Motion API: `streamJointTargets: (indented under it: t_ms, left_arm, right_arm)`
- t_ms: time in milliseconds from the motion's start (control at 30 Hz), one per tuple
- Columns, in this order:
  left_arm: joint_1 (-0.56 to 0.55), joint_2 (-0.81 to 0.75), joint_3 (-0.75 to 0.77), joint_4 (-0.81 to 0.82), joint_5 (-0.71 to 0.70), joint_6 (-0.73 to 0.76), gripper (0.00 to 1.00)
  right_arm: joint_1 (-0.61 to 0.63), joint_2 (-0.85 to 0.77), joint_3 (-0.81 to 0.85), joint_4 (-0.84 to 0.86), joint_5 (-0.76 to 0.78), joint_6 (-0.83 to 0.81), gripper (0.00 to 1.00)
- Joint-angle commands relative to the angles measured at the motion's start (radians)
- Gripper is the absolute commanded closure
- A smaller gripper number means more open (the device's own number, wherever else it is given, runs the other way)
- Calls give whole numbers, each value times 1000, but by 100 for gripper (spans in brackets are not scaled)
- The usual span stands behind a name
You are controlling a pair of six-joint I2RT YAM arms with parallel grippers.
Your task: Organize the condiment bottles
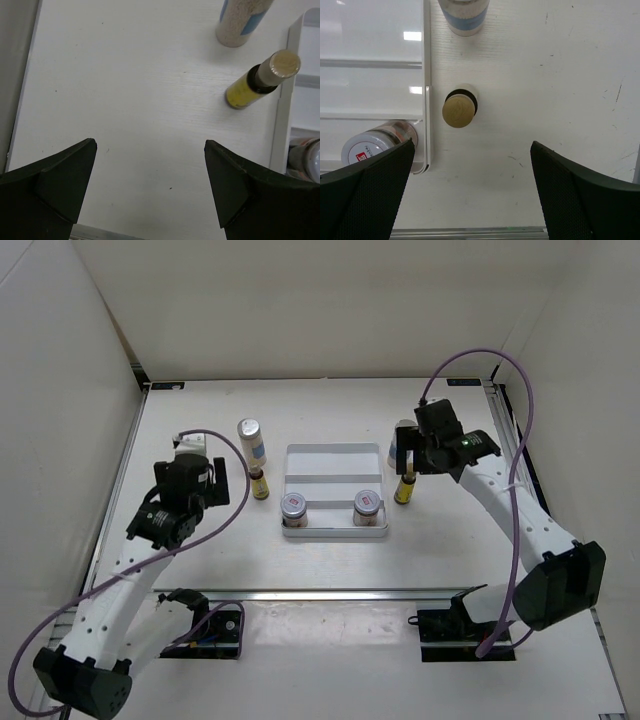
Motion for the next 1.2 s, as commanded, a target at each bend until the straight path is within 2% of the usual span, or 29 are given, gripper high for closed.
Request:
streamJointTargets:
  t_ms: [0,67,400,500,667,767,933,1067,1167]
  left_arm:
    - [4,-117,-15,88,-58,11,0]
    - [4,-140,-46,119,-93,11,0]
    - [4,-106,-37,119,-82,11,0]
    - [4,-106,-37,119,-82,11,0]
    - [4,-95,-37,119,-82,11,0]
    - [4,-95,-37,119,-82,11,0]
    - [4,-86,-37,119,-82,11,0]
    - [4,-86,-37,119,-82,11,0]
    - [4,-86,-37,119,-82,11,0]
  right_arm:
    - [-28,41,55,10,1,3,0]
    - [-37,68,67,10,-14,3,0]
    - [-47,133,20,48,-92,61,0]
    - [-47,147,0,49,-103,61,3]
    - [-47,184,-40,67,-103,71,14]
    - [-47,194,-49,76,-103,80,27]
    - [-47,217,-59,85,-85,69,40]
    - [-47,239,-50,95,-74,69,48]
    - [-47,248,-39,95,-63,60,48]
